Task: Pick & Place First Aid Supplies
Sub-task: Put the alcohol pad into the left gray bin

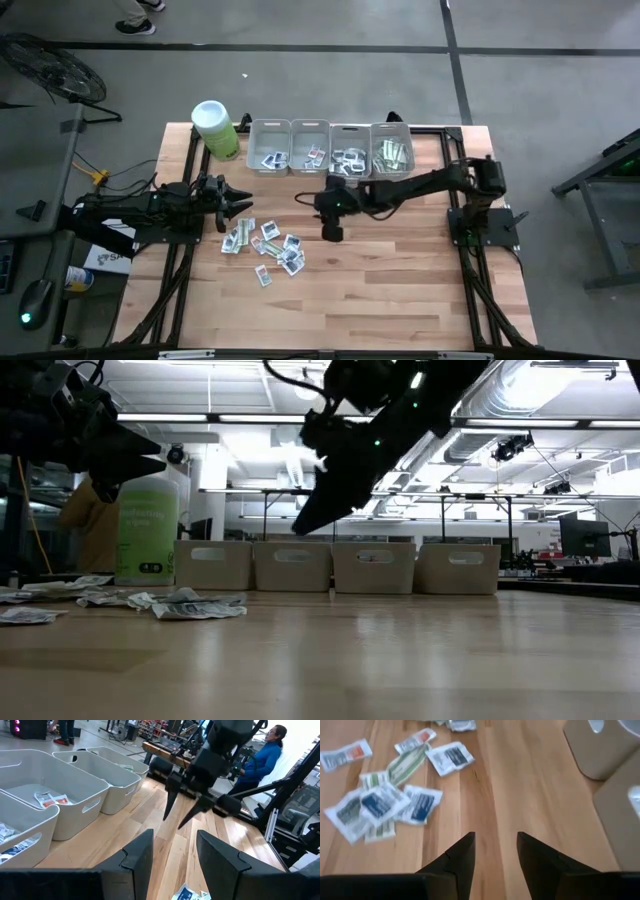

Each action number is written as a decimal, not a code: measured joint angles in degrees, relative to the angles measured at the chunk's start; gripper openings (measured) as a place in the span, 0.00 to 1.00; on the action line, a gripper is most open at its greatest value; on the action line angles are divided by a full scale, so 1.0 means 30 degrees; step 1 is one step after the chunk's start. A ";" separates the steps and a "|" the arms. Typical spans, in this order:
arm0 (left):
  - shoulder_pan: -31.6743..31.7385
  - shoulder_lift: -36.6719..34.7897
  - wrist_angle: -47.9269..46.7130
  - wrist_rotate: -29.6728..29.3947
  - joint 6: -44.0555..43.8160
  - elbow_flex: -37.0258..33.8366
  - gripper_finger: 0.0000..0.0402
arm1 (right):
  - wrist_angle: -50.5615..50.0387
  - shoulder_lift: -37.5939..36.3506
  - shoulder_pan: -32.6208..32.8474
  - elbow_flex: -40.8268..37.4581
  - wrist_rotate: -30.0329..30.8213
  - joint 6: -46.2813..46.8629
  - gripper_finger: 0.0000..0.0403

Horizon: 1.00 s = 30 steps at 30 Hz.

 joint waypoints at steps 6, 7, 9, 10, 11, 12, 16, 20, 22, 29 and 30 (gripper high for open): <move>0.0000 -0.0004 0.0000 0.0000 0.0000 -0.0003 0.37 | 0.3016 0.1580 0.0615 0.0000 0.0002 0.1607 0.34; 0.0000 0.0000 0.0000 0.0000 -0.0004 0.0000 0.37 | 0.3200 0.1822 0.0687 0.0000 -0.0005 0.1828 0.34; 0.0004 -0.0002 0.0000 0.0000 -0.0004 -0.0005 0.37 | 0.3476 0.2193 0.0795 0.0000 -0.0005 0.2281 0.34; 0.0002 0.0000 0.0000 0.0000 -0.0004 -0.0002 0.37 | 0.3668 0.2307 0.0849 0.0000 0.0016 0.2455 0.34; 0.0004 -0.0001 0.0000 0.0000 -0.0004 -0.0006 0.37 | 0.3750 0.2421 0.0877 0.0000 -0.0004 0.2638 0.34; 0.0004 0.0000 0.0000 0.0000 -0.0004 -0.0007 0.37 | 0.3853 0.2547 0.0893 0.0000 -0.0009 0.2733 0.34; 0.0004 0.0000 0.0000 0.0003 -0.0004 -0.0004 0.37 | 0.4271 0.2920 0.1066 0.0000 -0.0599 0.2773 0.34; 0.0000 0.0000 0.0000 0.0000 0.0000 -0.0003 0.37 | 0.4773 0.3237 0.1288 0.0000 -0.1034 0.4149 0.34; 0.0000 -0.0004 0.0000 0.0000 -0.0001 0.0000 0.37 | 0.4766 0.3301 0.1401 0.0043 -0.1191 0.4722 0.34; 0.0004 0.0000 0.0000 0.0000 -0.0004 -0.0001 0.37 | 0.4520 0.3301 0.1968 0.0211 0.2251 0.7192 0.34; 0.0000 -0.0004 0.0000 0.0000 -0.0004 -0.0003 0.37 | 0.4421 0.3301 0.2037 0.0211 0.2528 0.7438 0.34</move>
